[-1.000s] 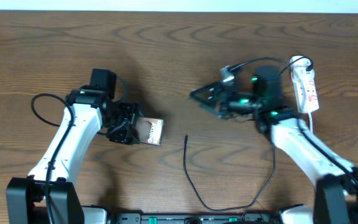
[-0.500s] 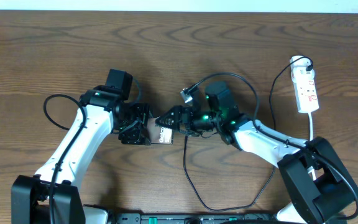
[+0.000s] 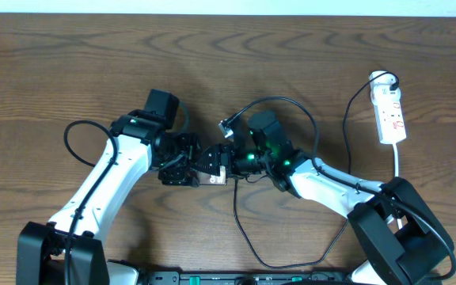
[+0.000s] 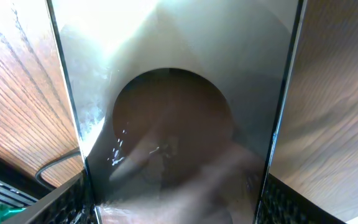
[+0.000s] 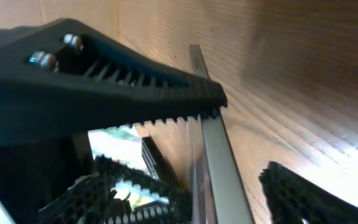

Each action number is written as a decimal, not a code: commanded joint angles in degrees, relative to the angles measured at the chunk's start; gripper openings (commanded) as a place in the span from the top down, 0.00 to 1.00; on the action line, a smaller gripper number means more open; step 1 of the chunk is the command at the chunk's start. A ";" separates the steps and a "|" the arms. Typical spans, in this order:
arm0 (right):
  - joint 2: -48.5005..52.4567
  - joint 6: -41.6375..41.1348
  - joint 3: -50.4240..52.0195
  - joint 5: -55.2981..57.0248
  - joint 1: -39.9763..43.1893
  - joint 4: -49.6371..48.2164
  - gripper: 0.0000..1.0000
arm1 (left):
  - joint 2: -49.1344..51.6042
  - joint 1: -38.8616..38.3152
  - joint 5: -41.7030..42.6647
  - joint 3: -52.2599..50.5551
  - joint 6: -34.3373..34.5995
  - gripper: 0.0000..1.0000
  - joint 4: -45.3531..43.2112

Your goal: Plug charger to phone and switch on socket

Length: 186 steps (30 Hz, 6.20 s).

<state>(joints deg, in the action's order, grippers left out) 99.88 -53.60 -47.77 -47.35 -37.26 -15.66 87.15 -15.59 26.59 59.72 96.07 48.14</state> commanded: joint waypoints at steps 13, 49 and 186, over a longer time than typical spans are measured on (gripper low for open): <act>0.22 0.52 -0.76 2.75 -1.64 0.00 0.48 | -1.05 -1.27 1.42 0.02 1.97 0.93 -0.90; 0.22 3.10 -0.76 1.77 1.92 1.70 0.99 | -1.14 6.93 18.78 0.20 -24.98 0.10 -4.02; 0.20 -41.31 -0.76 20.68 -3.28 -29.86 0.01 | -1.11 16.06 14.78 -34.53 -6.45 0.92 -103.12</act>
<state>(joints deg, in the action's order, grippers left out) 100.66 -98.41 -47.88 -25.52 -41.06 -43.90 86.74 -0.32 39.83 24.84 90.80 -54.24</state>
